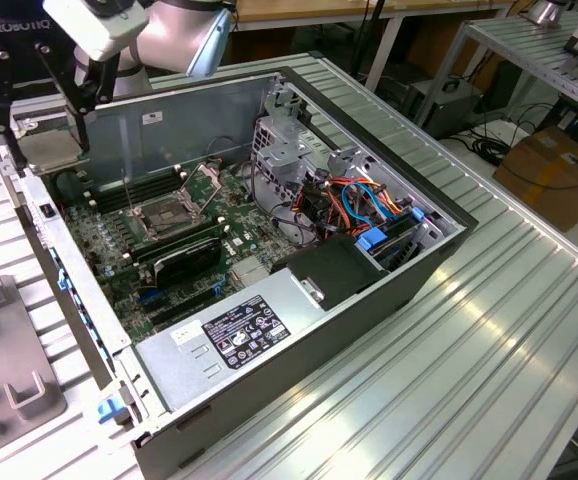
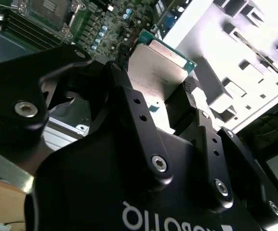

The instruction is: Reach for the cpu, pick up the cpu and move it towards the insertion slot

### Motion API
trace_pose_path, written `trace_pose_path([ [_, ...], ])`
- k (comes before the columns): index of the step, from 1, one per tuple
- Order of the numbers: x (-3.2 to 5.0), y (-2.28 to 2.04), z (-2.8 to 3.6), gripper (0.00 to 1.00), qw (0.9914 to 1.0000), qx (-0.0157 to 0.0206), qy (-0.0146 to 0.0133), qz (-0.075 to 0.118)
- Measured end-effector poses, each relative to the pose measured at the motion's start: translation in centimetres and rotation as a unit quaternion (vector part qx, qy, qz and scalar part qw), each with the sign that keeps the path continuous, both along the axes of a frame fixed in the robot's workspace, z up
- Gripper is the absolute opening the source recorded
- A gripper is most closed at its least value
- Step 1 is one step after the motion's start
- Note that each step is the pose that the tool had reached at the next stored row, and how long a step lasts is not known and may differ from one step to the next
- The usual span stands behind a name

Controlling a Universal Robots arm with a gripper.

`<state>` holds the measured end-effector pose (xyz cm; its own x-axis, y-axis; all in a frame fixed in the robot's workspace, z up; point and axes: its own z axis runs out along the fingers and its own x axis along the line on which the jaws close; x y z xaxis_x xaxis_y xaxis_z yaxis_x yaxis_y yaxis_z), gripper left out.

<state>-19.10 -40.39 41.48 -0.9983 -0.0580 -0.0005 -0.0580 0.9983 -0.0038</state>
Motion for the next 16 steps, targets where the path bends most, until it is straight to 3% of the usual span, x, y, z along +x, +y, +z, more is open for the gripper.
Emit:
trace_pose_path([
  [6,2.73,0.55,-0.16,0.55,1.0,0.0,0.0,0.0],
  [9,4.71,1.08,-0.22,0.55,1.0,-0.0005,0.0,-0.001],
  [13,5.55,1.67,-0.21,0.55,1.0,-0.0008,0.0,-0.002],
  [16,6.51,2.34,-0.26,0.55,1.0,-0.0008,0.0,-0.002],
])
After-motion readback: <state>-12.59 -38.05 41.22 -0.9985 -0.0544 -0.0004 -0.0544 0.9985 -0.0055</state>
